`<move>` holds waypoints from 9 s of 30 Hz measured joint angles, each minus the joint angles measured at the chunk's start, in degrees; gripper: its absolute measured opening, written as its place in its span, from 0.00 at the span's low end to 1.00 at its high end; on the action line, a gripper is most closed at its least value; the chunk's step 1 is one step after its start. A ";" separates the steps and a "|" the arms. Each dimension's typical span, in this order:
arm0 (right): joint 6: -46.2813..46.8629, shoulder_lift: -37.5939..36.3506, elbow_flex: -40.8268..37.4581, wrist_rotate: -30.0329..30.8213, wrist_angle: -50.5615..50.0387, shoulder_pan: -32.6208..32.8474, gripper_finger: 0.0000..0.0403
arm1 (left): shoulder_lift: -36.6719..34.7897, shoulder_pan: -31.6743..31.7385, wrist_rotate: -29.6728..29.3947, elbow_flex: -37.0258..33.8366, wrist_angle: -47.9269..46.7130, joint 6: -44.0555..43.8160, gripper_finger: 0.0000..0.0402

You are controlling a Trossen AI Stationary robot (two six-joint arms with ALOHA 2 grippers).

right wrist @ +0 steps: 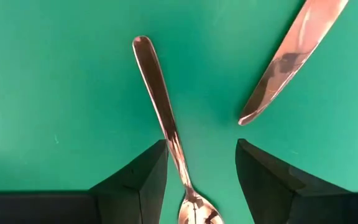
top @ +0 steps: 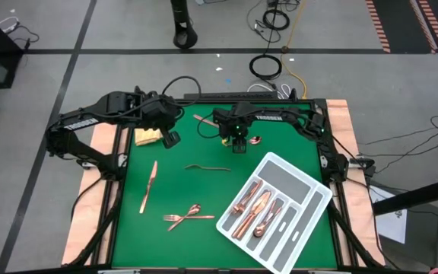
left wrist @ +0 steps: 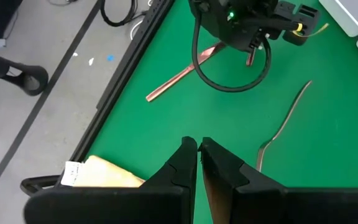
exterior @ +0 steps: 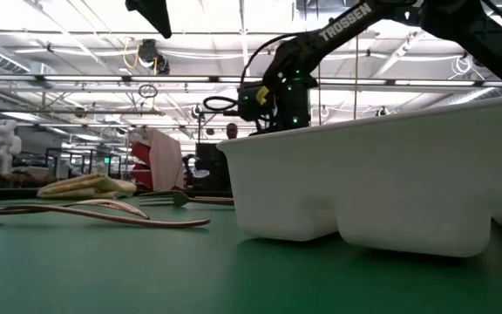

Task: Sort silverware
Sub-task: Put the bronze spoon into the silverware tray, then put the bronze fork into the silverware tray

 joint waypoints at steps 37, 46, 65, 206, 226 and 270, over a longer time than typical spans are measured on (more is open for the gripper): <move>14.08 -0.33 -4.55 0.86 2.06 -0.27 0.00 | 0.00 0.02 -0.27 0.04 0.12 1.29 0.08; 26.91 -2.50 3.67 0.19 -3.87 -0.46 0.00 | 0.00 -0.62 0.27 0.04 0.00 1.27 0.08; 103.36 -53.81 -23.89 12.59 -8.01 30.19 0.00 | -0.28 -7.33 0.82 0.04 0.96 -0.33 0.08; 33.79 21.67 34.73 3.26 18.36 39.45 0.43 | -21.25 -21.41 2.83 -0.02 -12.96 -23.78 0.08; 35.99 24.98 34.99 6.05 15.93 40.45 0.32 | -21.27 -21.42 2.50 0.00 -12.98 -22.73 0.08; 15.23 3.62 31.17 23.30 -28.18 44.89 0.00 | -21.64 -21.40 2.15 0.02 -12.98 -21.18 0.08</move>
